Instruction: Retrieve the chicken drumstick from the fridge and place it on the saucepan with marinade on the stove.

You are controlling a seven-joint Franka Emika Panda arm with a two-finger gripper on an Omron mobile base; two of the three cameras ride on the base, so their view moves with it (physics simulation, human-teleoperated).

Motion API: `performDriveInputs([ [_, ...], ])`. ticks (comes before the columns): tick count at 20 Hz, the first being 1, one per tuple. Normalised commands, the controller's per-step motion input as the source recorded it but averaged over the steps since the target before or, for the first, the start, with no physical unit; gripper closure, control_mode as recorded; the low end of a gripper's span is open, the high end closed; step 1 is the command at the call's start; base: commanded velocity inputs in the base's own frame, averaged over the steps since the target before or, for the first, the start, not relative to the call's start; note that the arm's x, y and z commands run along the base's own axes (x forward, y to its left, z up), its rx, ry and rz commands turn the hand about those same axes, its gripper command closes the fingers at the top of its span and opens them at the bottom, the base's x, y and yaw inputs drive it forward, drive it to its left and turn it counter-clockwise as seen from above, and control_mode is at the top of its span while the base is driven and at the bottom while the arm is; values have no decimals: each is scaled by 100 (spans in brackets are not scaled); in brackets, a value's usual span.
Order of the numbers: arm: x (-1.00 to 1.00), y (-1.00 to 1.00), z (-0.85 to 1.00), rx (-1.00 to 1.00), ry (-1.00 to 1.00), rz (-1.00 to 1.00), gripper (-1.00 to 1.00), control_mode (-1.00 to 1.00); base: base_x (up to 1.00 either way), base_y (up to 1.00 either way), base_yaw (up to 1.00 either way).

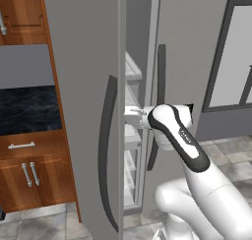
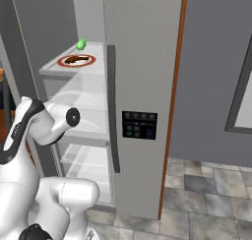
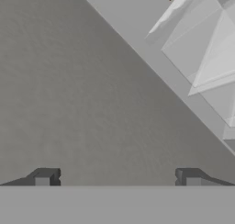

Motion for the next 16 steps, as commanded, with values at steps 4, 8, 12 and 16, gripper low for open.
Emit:
performDriveInputs([
  [4, -18, -6, -15, 0, 7, 0, -100, 100, -6, -2, 0],
  [8, 0, 0, 0, 0, 0, 0, -100, 100, 0, -7, 0],
  [12, 0, 0, 0, 0, 0, 0, -100, 100, 1, -24, 0],
  [16, 0, 0, 0, 0, 0, 0, -100, 100, 0, -54, 0],
])
